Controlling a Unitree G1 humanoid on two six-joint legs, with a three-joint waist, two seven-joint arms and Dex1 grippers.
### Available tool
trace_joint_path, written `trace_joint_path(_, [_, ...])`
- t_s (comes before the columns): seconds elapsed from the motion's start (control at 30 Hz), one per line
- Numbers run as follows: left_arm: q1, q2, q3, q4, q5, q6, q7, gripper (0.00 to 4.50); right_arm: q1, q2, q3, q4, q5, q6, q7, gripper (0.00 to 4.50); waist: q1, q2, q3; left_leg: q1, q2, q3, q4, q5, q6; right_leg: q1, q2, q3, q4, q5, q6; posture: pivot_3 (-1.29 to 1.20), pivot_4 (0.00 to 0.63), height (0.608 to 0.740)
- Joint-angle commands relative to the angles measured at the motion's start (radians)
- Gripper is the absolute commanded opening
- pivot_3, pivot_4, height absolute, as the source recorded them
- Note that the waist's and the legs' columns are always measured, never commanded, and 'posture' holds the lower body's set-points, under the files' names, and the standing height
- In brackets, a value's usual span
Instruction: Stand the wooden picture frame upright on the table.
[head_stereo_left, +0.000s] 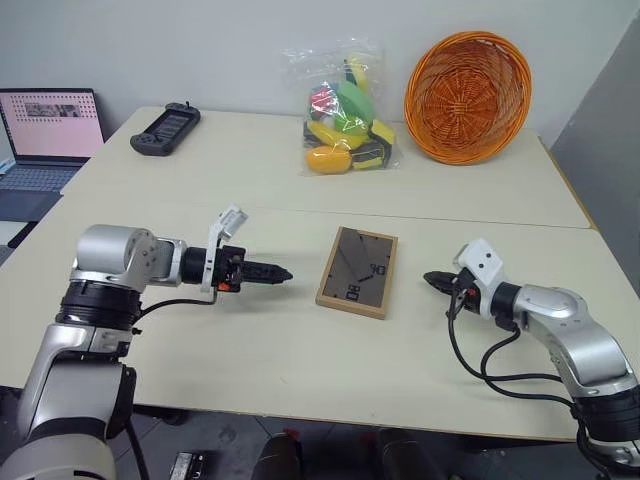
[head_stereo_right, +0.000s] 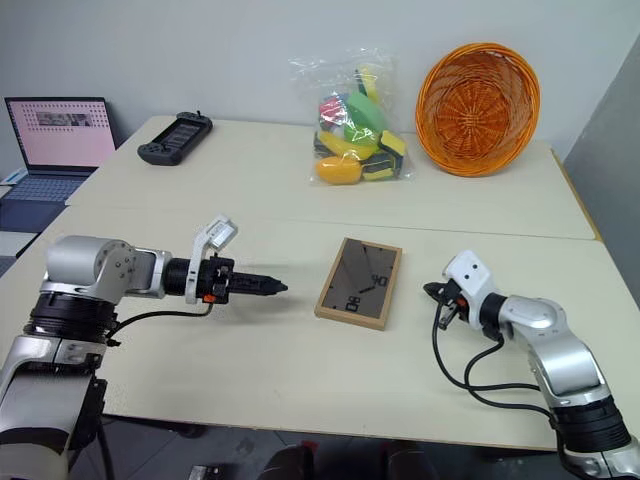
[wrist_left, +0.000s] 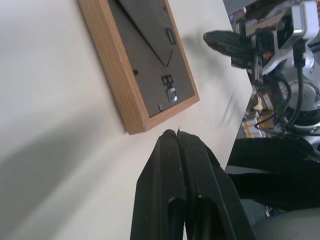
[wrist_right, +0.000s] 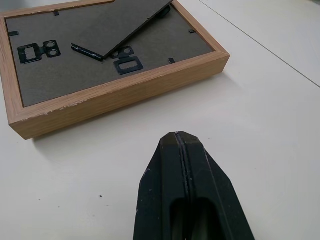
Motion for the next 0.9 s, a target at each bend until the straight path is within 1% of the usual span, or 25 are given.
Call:
trace_joint_path(0.03, [0.007, 0.018, 0.012, -0.047, 0.013, -0.072, 0.002, 0.04, -0.004, 0.000, -0.020, -0.027, 0.008, -0.011, -0.003, 0.00, 0.000, 0.000, 0.000, 0.000, 0.000, 0.000, 0.000, 0.000, 0.000, 0.000, 0.000, 0.000, 0.000, 0.000, 0.000, 0.00, 0.150, 0.740])
trace_joint_path(0.07, [0.009, 0.015, 0.018, -0.046, 0.014, -0.082, 0.005, 0.04, -0.004, 0.000, -0.021, -0.026, 0.008, -0.011, -0.003, 0.00, 0.001, 0.000, 0.000, 0.000, 0.000, 0.000, 0.000, 0.000, 0.000, 0.000, 0.000, 0.000, 0.000, 0.000, 0.000, 0.00, 0.150, 0.740])
trace_joint_path(0.17, [0.011, 0.013, 0.011, -0.044, 0.023, -0.092, 0.018, 0.54, -0.004, 0.000, -0.022, -0.026, 0.008, -0.011, -0.003, 0.00, 0.001, 0.000, 0.000, 0.000, 0.000, 0.000, 0.000, 0.000, 0.000, 0.000, 0.000, 0.000, 0.000, 0.000, 0.000, 0.00, 0.150, 0.740])
trace_joint_path(0.23, [0.003, 0.011, 0.012, -0.033, 0.017, -0.085, 0.014, 1.08, -0.006, 0.003, -0.022, -0.027, 0.010, -0.009, -0.005, 0.00, 0.001, 0.000, 0.000, 0.000, 0.000, 0.000, 0.000, 0.000, 0.000, 0.000, 0.000, 0.000, 0.000, 0.000, 0.000, 0.00, 0.150, 0.740])
trace_joint_path(0.43, [-0.035, 0.007, 0.017, 0.011, 0.001, -0.052, -0.002, 2.20, -0.010, 0.006, -0.018, -0.022, 0.008, -0.010, -0.005, 0.00, 0.001, 0.000, 0.000, 0.000, 0.000, 0.000, 0.000, 0.000, 0.000, 0.000, 0.000, 0.000, 0.000, 0.000, 0.000, 0.00, 0.150, 0.740])
trace_joint_path(0.6, [-0.042, 0.002, 0.014, 0.026, 0.001, -0.048, -0.002, 3.27, -0.009, 0.009, -0.019, -0.025, 0.008, -0.011, -0.004, 0.00, 0.000, 0.000, 0.000, 0.000, 0.000, 0.000, 0.000, 0.000, 0.000, 0.000, 0.000, 0.000, 0.000, 0.000, 0.000, 0.00, 0.150, 0.740])
trace_joint_path(0.77, [-0.050, -0.024, 0.004, 0.071, 0.015, -0.044, 0.012, 4.30, -0.005, 0.010, -0.018, -0.032, 0.007, -0.011, -0.006, 0.00, 0.001, 0.000, 0.000, 0.000, 0.000, 0.000, 0.000, 0.000, 0.000, 0.000, 0.000, 0.000, 0.000, 0.000, 0.000, 0.00, 0.150, 0.740])
trace_joint_path(0.9, [-0.075, -0.068, -0.009, 0.155, 0.045, -0.071, 0.022, 4.30, -0.008, 0.017, -0.012, -0.034, 0.001, -0.012, -0.013, 0.00, 0.001, 0.000, 0.000, 0.000, 0.000, 0.000, 0.000, 0.000, 0.000, 0.000, 0.000, 0.000, 0.000, 0.000, 0.000, 0.00, 0.150, 0.740])
